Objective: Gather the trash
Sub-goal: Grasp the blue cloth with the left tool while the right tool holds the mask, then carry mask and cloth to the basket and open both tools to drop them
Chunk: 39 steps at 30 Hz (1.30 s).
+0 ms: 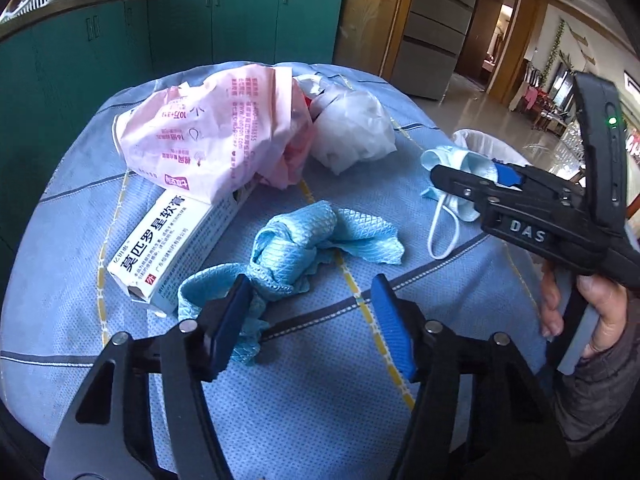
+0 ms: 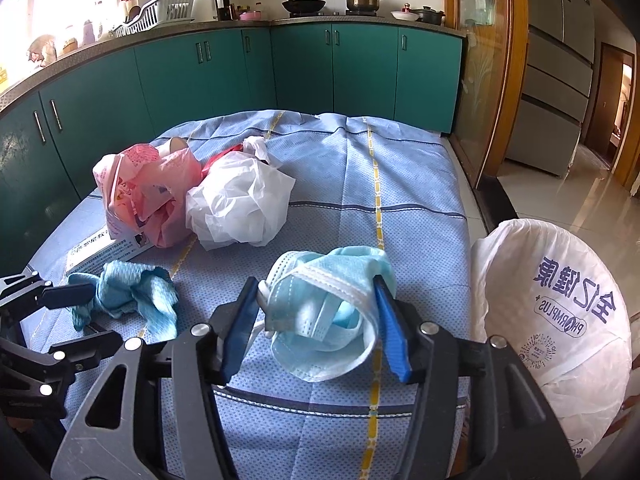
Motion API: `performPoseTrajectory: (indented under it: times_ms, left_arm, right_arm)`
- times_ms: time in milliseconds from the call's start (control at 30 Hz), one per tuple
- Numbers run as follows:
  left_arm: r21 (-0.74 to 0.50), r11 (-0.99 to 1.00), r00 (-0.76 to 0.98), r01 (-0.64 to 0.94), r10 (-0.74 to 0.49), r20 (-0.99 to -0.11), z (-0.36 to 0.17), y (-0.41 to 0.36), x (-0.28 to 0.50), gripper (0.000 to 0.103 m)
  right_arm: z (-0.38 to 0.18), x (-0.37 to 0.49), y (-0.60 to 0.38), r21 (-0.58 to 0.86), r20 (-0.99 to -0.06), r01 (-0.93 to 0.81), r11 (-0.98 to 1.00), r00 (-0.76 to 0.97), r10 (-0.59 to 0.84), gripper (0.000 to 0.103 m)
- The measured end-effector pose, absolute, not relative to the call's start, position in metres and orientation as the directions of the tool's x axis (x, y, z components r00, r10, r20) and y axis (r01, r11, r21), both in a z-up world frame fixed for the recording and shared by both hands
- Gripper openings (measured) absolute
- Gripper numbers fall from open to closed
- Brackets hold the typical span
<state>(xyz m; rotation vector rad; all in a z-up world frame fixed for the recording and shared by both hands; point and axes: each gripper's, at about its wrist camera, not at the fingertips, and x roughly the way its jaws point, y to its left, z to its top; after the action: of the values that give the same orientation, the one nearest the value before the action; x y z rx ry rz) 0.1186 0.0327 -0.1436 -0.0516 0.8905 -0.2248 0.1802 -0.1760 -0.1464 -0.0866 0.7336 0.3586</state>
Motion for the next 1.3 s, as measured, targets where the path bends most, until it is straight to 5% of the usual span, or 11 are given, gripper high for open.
performPoseTrajectory:
  times_ms: [633,1067,1300]
  left_arm:
    - [-0.018,0.989,0.601,0.149,-0.105,-0.793,-0.156,0.018,0.153,0.072]
    - [0.013,0.99,0.621,0.14,-0.077,-0.78,-0.154,0.023,0.146,0.032]
    - [0.033,0.988,0.645,0.154,-0.075,-0.76,-0.145,0.021,0.136,0.028]
  right_arm:
    - [-0.149,0.185,-0.175,0.033,-0.685,-0.335,0.942,0.679,0.266,0.073]
    - [-0.151,0.188,-0.175,0.033,-0.695,-0.324,0.945,0.673,0.255,0.074]
    - [-0.152,0.188,-0.176,0.04,-0.697,-0.319,0.947,0.67,0.255,0.075]
